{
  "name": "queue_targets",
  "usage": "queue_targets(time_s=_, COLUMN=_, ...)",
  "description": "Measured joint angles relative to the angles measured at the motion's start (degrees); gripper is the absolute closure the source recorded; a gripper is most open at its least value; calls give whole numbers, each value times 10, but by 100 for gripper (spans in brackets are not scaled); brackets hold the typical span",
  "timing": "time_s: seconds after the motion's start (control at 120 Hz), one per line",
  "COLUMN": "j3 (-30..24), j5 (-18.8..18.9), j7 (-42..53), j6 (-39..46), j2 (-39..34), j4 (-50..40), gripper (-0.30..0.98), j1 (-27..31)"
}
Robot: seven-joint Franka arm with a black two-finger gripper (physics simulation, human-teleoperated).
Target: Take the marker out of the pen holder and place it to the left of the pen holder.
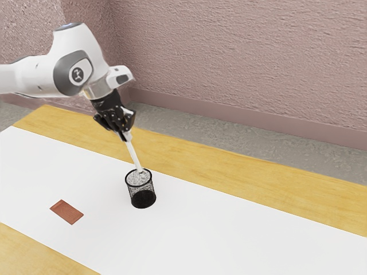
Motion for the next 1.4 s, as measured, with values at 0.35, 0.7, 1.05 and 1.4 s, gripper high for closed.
queue_targets(time_s=0.35, j3=53, j5=32, j7=-8, j6=-154, j2=149, j4=101, gripper=74, j1=56)
queue_targets(time_s=0.7, j3=70, j5=16, j7=-5, j6=-263, j2=303, j4=249, gripper=70, j1=44)
queue_targets(time_s=1.05, j3=56, j5=-15, j7=4, j6=-272, j2=360, j4=317, gripper=66, j1=43)
queue_targets(time_s=1.4, j3=55, j5=-75, j7=36, j6=-186, j2=387, j4=319, gripper=58, j1=50)
